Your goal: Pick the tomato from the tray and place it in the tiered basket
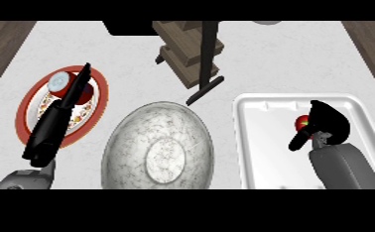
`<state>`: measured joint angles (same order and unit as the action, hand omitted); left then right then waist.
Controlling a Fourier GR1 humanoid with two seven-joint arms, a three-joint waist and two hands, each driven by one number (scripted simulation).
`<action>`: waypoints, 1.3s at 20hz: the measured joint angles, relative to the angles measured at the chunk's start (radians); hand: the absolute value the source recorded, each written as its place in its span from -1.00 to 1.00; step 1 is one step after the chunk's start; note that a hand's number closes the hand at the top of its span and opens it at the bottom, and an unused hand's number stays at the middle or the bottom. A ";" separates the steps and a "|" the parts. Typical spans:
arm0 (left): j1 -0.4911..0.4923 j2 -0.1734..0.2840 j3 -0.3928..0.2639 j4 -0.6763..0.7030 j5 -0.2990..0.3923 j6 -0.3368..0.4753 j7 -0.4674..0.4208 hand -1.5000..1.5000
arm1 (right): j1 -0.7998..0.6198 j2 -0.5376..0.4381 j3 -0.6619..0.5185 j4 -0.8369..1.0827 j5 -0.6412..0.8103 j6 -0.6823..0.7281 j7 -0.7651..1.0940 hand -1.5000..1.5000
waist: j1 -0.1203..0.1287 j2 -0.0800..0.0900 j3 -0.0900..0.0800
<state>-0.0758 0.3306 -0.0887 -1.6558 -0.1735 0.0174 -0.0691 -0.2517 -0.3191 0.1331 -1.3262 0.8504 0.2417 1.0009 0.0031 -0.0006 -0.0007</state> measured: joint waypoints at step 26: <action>0.046 -0.047 0.051 -0.032 -0.055 -0.024 0.034 0.00 | 0.138 0.033 0.031 -0.698 0.227 0.074 0.087 1.00 | -0.064 -0.026 -0.006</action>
<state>-0.0293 0.2831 -0.0377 -1.6876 -0.2288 -0.0063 -0.0356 -0.1140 -0.2857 0.1638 -2.0242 1.0776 0.3154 1.0877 -0.0607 -0.0262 -0.0063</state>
